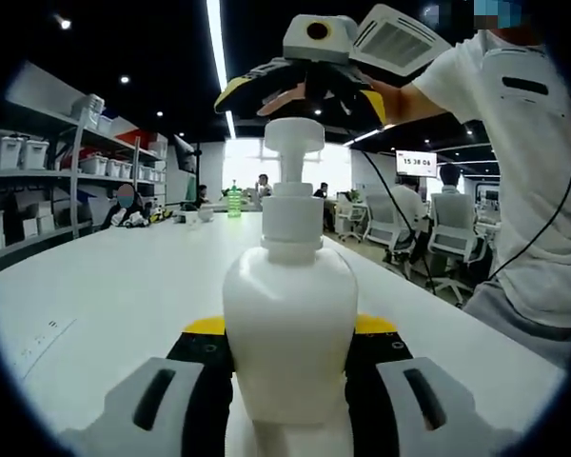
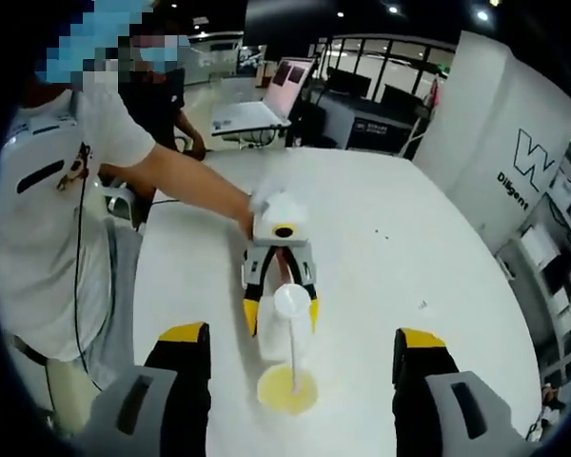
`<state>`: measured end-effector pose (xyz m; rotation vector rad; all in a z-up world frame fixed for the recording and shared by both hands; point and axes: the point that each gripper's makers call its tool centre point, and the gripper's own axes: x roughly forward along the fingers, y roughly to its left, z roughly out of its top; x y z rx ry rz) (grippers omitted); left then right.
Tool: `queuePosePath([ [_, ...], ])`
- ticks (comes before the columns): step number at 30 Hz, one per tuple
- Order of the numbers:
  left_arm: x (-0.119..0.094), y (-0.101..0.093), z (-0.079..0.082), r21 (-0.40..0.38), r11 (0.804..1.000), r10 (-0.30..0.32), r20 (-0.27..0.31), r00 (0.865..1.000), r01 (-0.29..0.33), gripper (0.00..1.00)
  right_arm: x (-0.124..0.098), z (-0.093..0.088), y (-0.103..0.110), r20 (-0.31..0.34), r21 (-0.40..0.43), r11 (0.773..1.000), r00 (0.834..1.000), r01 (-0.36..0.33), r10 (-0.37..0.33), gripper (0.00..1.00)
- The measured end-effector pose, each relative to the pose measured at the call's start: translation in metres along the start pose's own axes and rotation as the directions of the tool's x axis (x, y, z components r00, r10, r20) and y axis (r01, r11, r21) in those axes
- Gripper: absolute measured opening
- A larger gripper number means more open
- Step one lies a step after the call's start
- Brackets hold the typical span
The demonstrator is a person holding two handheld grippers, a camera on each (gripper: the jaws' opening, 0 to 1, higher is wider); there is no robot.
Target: Hold the bottle steady, press the pump all the way down and release, and repeat the specified number of times to dispense into the cup
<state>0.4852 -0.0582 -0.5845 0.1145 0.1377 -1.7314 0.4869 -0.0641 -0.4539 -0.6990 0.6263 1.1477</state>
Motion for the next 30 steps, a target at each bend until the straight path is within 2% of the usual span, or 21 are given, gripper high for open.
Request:
queuePosePath([
  [1, 0.000, 0.000, 0.000, 0.001, 1.000, -0.002, -0.002, 1.000, 0.002, 0.44, 0.001, 0.001, -0.001, -0.004, -0.006, 1.000, 1.000, 0.000, 0.000, 0.70],
  [5, 0.001, 0.001, -0.001, 0.003, 1.000, -0.005, -0.005, 1.000, 0.005, 0.44, 0.005, 0.002, -0.003, -0.038, -0.033, 0.999, 0.999, -0.020, 0.019, 0.53],
  [10, 0.003, -0.001, -0.001, 0.005, 1.000, -0.010, -0.007, 1.000, 0.010, 0.44, 0.012, 0.006, -0.004, -0.056, -0.032, 0.998, 0.998, -0.044, 0.042, 0.53],
  [12, 0.004, -0.001, -0.001, 0.006, 1.000, -0.011, -0.006, 1.000, 0.011, 0.44, 0.014, 0.009, -0.004, -0.055, -0.039, 0.998, 0.997, -0.050, 0.048, 0.47],
  [14, 0.004, -0.001, -0.002, 0.007, 1.000, -0.012, -0.007, 1.000, 0.012, 0.43, 0.017, 0.010, -0.004, -0.086, -0.058, 0.996, 0.995, -0.063, 0.058, 0.32],
  [15, 0.005, -0.002, -0.002, 0.005, 1.000, -0.013, -0.007, 1.000, 0.013, 0.43, 0.018, 0.009, -0.003, -0.096, -0.075, 0.994, 0.993, -0.073, 0.066, 0.29],
  [18, 0.005, -0.002, -0.002, 0.006, 1.000, -0.014, -0.009, 1.000, 0.014, 0.43, 0.021, 0.015, -0.003, -0.087, -0.066, 0.995, 0.994, -0.078, 0.072, 0.33],
  [19, 0.005, -0.002, -0.002, 0.007, 1.000, -0.014, -0.009, 1.000, 0.014, 0.43, 0.022, 0.012, 0.000, -0.105, -0.042, 0.995, 0.991, -0.093, 0.088, 0.32],
  [22, 0.006, -0.003, -0.002, 0.009, 1.000, -0.013, -0.013, 1.000, 0.013, 0.43, 0.023, 0.012, -0.001, -0.109, -0.067, 0.993, 0.990, -0.093, 0.085, 0.17],
  [27, 0.006, -0.003, -0.003, 0.009, 1.000, -0.014, -0.012, 1.000, 0.015, 0.43, 0.022, 0.012, -0.001, -0.125, -0.061, 0.994, 0.988, -0.094, 0.086, 0.07],
  [28, 0.007, -0.003, -0.003, 0.010, 1.000, -0.015, -0.015, 1.000, 0.015, 0.43, 0.022, 0.010, 0.000, -0.139, -0.050, 0.994, 0.986, -0.102, 0.094, 0.02],
  [30, 0.007, -0.003, -0.003, 0.010, 1.000, -0.015, -0.018, 1.000, 0.015, 0.43, 0.022, 0.005, 0.003, -0.176, -0.036, 0.992, 0.978, -0.120, 0.112, 0.00],
])
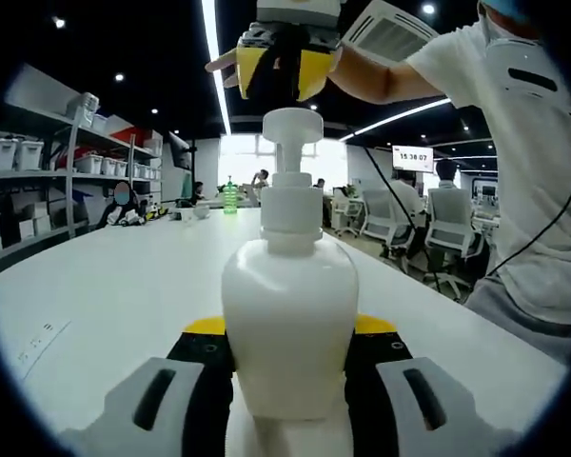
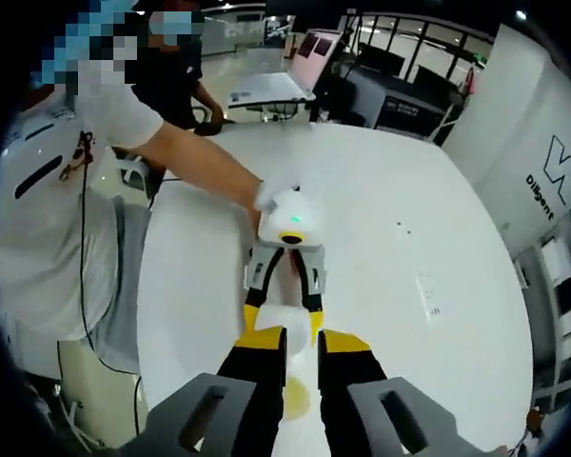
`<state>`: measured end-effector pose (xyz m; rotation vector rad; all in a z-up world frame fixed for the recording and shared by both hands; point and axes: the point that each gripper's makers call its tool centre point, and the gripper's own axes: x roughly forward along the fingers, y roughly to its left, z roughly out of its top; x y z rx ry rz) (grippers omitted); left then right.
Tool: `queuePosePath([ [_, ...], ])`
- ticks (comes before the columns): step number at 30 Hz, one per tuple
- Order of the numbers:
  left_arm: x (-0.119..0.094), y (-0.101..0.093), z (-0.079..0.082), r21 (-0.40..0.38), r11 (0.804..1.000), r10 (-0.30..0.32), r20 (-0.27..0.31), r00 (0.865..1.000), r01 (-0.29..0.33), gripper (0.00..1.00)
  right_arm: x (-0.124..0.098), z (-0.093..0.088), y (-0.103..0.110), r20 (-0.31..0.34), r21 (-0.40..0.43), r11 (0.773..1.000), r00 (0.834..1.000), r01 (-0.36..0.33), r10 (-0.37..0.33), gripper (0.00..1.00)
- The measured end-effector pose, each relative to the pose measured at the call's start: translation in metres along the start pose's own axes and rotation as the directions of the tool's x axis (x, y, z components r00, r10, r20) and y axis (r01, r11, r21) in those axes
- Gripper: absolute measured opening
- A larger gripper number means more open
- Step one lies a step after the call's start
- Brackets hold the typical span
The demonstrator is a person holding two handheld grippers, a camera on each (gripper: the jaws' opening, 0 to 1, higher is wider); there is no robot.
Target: Hold the bottle steady, press the pump all the way down and release, and repeat the specified number of times to dispense into the cup
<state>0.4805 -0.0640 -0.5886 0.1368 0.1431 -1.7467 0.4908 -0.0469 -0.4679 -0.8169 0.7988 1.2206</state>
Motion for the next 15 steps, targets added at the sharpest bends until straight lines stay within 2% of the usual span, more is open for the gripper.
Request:
queuePosePath([
  [1, 0.000, 0.000, 0.000, 0.001, 1.000, -0.001, -0.002, 1.000, 0.001, 0.43, 0.001, -0.001, 0.000, -0.016, -0.021, 1.000, 1.000, 0.000, -0.001, 0.00],
  [6, 0.001, -0.001, -0.001, 0.003, 1.000, -0.003, -0.008, 1.000, 0.003, 0.43, 0.002, 0.002, 0.003, -0.021, 0.012, 0.999, 0.999, -0.029, 0.030, 0.00],
  [7, 0.002, -0.001, -0.001, 0.003, 1.000, -0.004, -0.011, 1.000, 0.004, 0.43, 0.003, 0.000, 0.006, -0.042, 0.032, 0.999, 0.998, -0.044, 0.046, 0.00],
  [8, 0.002, -0.001, -0.001, 0.003, 1.000, -0.005, -0.012, 1.000, 0.005, 0.43, 0.004, 0.001, 0.007, -0.043, 0.018, 0.999, 0.998, -0.045, 0.045, 0.00],
  [10, 0.002, -0.001, -0.001, 0.005, 1.000, -0.005, -0.015, 1.000, 0.005, 0.43, 0.005, -0.002, 0.012, -0.058, 0.058, 0.995, 0.995, -0.079, 0.082, 0.00],
  [13, 0.002, -0.002, -0.001, 0.002, 1.000, -0.007, -0.015, 1.000, 0.007, 0.43, 0.007, -0.009, 0.013, -0.105, 0.038, 0.996, 0.991, -0.078, 0.082, 0.00],
  [14, 0.002, -0.002, -0.002, 0.004, 1.000, -0.008, -0.017, 1.000, 0.008, 0.43, 0.006, -0.004, 0.011, -0.083, 0.036, 0.997, 0.994, -0.073, 0.076, 0.00],
  [15, 0.002, -0.001, -0.002, 0.006, 1.000, -0.008, -0.017, 1.000, 0.008, 0.43, 0.007, -0.007, 0.011, -0.105, 0.063, 0.995, 0.991, -0.077, 0.084, 0.00],
])
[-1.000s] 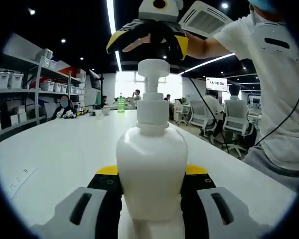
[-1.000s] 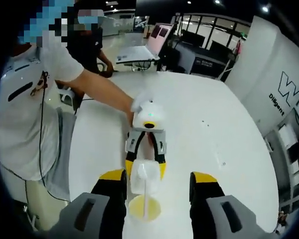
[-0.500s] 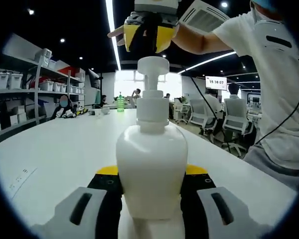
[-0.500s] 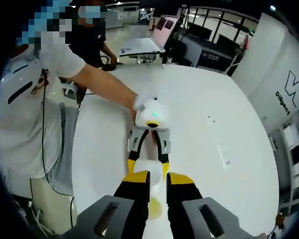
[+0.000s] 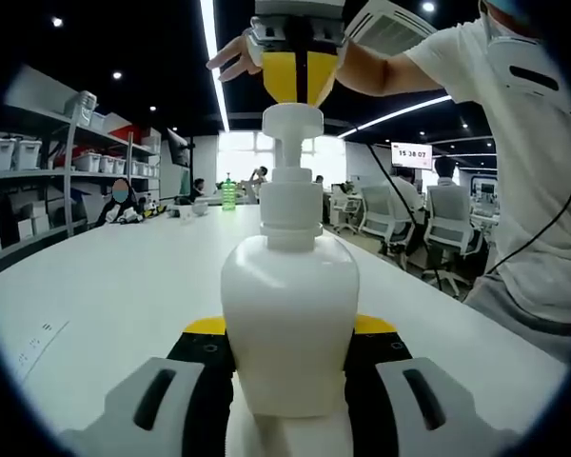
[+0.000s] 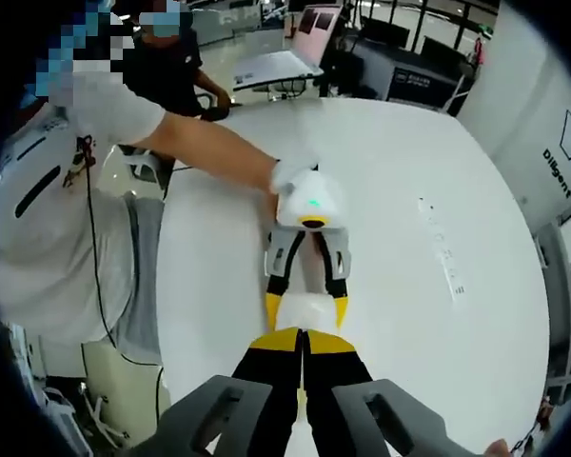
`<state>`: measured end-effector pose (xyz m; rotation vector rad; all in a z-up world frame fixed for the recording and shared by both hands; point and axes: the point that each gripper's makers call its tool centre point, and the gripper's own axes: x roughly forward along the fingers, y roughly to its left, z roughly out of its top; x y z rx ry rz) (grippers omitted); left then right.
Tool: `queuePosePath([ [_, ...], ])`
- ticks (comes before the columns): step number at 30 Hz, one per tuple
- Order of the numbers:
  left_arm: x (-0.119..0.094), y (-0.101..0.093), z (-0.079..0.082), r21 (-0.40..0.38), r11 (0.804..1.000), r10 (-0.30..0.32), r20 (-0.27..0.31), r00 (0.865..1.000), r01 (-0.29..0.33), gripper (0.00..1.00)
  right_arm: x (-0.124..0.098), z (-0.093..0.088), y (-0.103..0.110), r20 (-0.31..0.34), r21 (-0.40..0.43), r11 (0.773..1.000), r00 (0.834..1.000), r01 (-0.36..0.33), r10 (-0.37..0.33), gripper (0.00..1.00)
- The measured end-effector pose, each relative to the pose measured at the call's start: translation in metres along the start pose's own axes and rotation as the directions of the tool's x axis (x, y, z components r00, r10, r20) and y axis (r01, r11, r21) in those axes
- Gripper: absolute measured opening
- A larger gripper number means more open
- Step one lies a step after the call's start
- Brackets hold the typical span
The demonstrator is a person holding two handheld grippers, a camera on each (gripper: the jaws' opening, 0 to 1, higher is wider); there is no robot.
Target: Hold the bottle steady, press the pump all the way down and release, and repeat the specified number of times to dispense into the cup
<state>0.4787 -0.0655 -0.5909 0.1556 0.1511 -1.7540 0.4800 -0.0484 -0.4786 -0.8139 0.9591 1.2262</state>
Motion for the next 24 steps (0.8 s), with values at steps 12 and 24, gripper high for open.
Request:
queuePosePath([
  [12, 0.0012, 0.0024, -0.0029, 0.008, 1.000, -0.005, -0.023, 1.000, 0.005, 0.43, 0.0048, 0.0010, 0.0009, -0.137, -0.058, 0.998, 0.990, -0.027, 0.019, 0.00],
  [24, 0.0012, 0.0030, -0.0051, 0.014, 1.000, -0.007, -0.045, 0.999, 0.007, 0.43, 0.0077, 0.0001, 0.0045, -0.217, -0.087, 0.996, 0.976, -0.011, -0.008, 0.00],
])
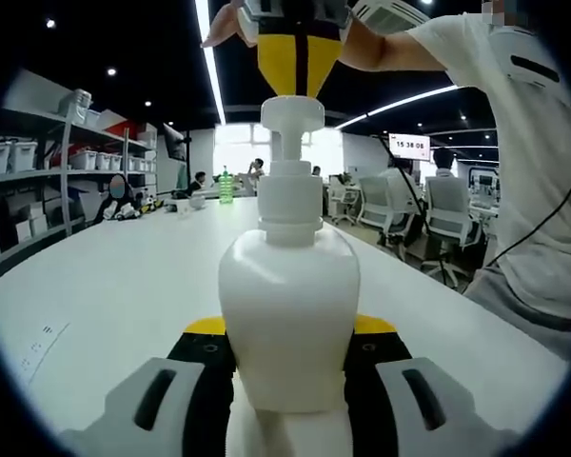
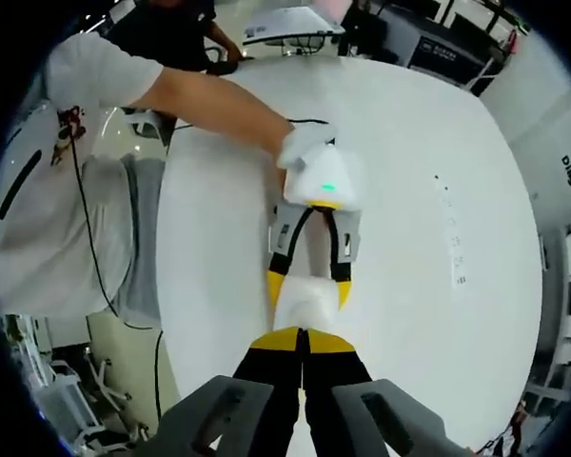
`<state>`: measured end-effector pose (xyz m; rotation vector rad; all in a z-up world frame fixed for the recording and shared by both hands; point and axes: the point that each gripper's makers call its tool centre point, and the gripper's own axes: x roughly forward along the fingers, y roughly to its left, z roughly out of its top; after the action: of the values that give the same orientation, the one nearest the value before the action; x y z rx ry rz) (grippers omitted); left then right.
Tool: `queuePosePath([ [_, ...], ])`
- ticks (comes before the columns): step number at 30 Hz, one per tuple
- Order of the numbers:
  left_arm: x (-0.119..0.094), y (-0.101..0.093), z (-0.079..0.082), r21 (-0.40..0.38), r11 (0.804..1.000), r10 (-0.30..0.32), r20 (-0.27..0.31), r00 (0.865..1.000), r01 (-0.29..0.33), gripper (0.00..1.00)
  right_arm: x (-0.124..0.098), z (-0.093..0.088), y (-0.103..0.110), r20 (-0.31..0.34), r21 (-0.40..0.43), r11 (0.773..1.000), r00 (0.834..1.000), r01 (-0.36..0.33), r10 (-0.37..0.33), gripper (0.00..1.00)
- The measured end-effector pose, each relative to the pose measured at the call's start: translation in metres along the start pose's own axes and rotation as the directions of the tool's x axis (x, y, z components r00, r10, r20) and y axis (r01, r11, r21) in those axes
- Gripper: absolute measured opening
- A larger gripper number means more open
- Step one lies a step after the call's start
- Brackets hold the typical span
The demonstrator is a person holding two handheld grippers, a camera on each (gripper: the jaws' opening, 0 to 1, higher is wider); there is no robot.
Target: Hold the bottle steady, press the pump all the way down and release, and repeat the specified number of times to dispense into the cup
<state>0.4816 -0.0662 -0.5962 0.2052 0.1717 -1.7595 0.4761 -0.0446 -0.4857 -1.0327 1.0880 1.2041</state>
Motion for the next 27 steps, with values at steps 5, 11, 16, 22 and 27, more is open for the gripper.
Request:
queuePosePath([
  [5, 0.000, 0.001, -0.001, 0.000, 1.000, -0.002, -0.008, 1.000, 0.002, 0.43, 0.001, 0.001, -0.002, -0.008, 0.003, 1.000, 1.000, -0.001, 0.001, 0.00],
  [11, 0.001, 0.001, -0.001, 0.004, 1.000, -0.002, -0.014, 1.000, 0.002, 0.43, 0.011, -0.003, -0.003, -0.052, 0.017, 1.000, 0.999, 0.011, -0.010, 0.00],
  [16, 0.001, 0.001, -0.001, 0.001, 1.000, -0.005, -0.011, 1.000, 0.005, 0.43, 0.009, -0.005, -0.003, -0.049, 0.045, 0.999, 0.999, 0.021, -0.019, 0.00],
  [22, 0.002, 0.001, -0.002, -0.008, 1.000, -0.008, -0.003, 1.000, 0.008, 0.43, -0.002, -0.005, -0.003, -0.008, 0.097, 0.995, 0.999, 0.032, -0.031, 0.00],
  [27, 0.003, 0.000, -0.003, -0.008, 1.000, -0.010, -0.008, 1.000, 0.010, 0.43, -0.001, -0.003, -0.001, -0.019, 0.039, 0.999, 1.000, 0.018, -0.018, 0.00],
])
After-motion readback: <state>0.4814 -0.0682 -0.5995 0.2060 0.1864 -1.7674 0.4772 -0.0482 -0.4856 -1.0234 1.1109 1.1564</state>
